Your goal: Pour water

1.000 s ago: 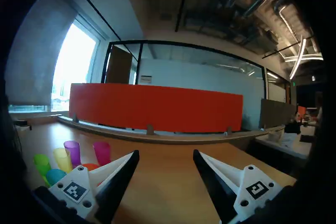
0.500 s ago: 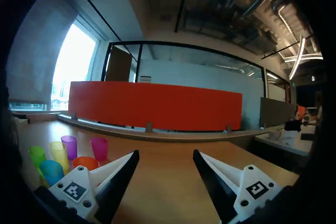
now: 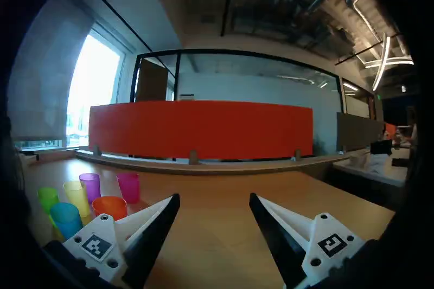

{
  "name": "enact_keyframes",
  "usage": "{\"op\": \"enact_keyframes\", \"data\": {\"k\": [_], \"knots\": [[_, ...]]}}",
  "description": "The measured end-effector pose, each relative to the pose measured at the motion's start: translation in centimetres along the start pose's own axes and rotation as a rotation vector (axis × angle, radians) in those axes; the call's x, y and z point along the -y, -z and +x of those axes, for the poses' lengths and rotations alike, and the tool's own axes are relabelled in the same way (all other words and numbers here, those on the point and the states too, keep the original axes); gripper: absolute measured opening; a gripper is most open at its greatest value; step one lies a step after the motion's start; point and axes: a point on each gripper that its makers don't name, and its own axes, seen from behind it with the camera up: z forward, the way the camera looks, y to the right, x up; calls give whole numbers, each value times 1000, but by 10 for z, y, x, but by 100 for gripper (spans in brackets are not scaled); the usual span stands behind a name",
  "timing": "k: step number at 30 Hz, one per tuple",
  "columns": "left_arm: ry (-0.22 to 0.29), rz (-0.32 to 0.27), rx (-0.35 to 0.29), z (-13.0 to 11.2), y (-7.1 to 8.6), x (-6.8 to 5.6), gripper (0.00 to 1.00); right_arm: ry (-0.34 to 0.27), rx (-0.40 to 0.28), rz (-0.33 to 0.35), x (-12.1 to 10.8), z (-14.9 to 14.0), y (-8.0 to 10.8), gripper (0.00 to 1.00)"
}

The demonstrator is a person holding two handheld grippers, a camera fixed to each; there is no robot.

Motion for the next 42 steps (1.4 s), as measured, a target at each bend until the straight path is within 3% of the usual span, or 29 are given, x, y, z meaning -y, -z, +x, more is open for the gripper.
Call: {"op": "enact_keyframes", "data": {"k": [42], "knots": [[0, 0, 0, 0, 0, 0, 92, -18, 18, 16, -2, -10, 3, 100]]}}
